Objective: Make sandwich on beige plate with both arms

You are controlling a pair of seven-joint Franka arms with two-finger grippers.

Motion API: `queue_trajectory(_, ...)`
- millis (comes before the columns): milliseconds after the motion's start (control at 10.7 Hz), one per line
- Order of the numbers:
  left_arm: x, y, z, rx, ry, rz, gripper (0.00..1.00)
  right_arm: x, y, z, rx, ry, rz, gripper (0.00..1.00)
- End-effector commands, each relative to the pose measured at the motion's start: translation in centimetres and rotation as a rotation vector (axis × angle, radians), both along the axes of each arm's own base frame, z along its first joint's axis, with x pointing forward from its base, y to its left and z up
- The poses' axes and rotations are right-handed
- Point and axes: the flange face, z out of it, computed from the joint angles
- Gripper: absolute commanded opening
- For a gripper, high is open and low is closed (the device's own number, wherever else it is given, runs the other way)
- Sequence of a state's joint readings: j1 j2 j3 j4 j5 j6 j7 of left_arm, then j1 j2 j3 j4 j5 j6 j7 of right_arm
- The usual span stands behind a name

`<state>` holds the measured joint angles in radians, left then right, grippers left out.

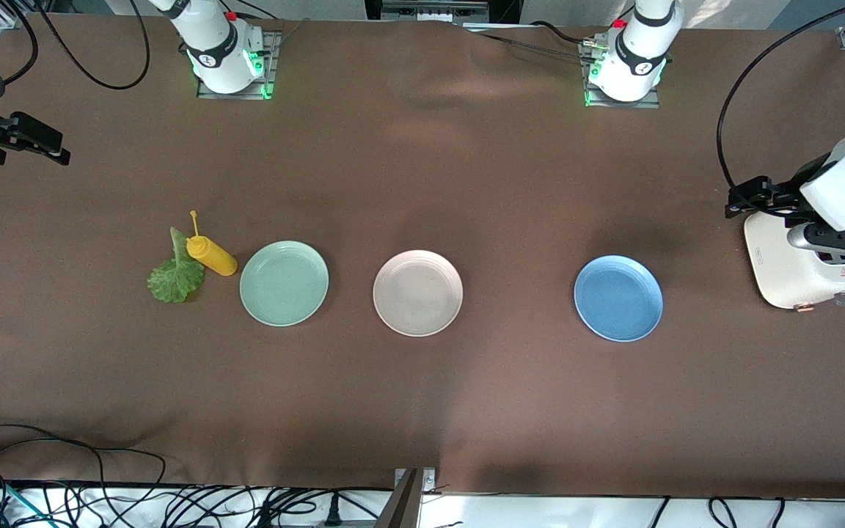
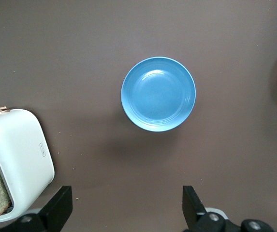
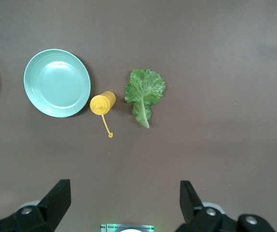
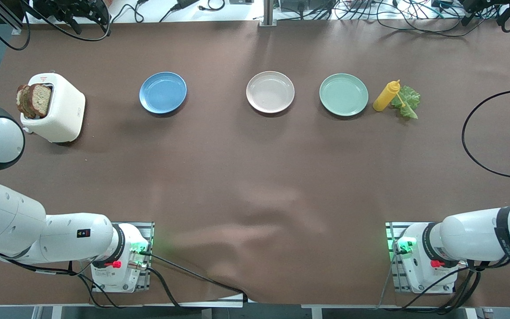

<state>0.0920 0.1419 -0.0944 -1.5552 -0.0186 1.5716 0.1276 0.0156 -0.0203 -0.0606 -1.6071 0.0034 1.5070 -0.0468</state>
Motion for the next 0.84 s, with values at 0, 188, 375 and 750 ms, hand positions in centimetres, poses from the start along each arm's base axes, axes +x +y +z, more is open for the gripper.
queue_trajectory(0,-0.50,0.32,0.84,-0.022,-0.008,-0.009,1.00,0.14,-0.03,0.50,0.009,-0.001,0.004,1.00)
queue_trajectory(188,-0.33,0.08,0.68,-0.028,-0.010,-0.009,1.00,0.25,0.22,0.45,0.008,-0.003,0.001,1.00)
queue_trajectory(375,-0.34,0.08,0.61,-0.028,-0.008,-0.009,1.00,0.26,0.32,0.34,0.010,0.001,0.003,1.00)
queue_trajectory(750,-0.30,0.00,0.29,-0.028,-0.002,-0.009,1.00,0.28,0.49,0.36,0.010,0.000,0.006,1.00)
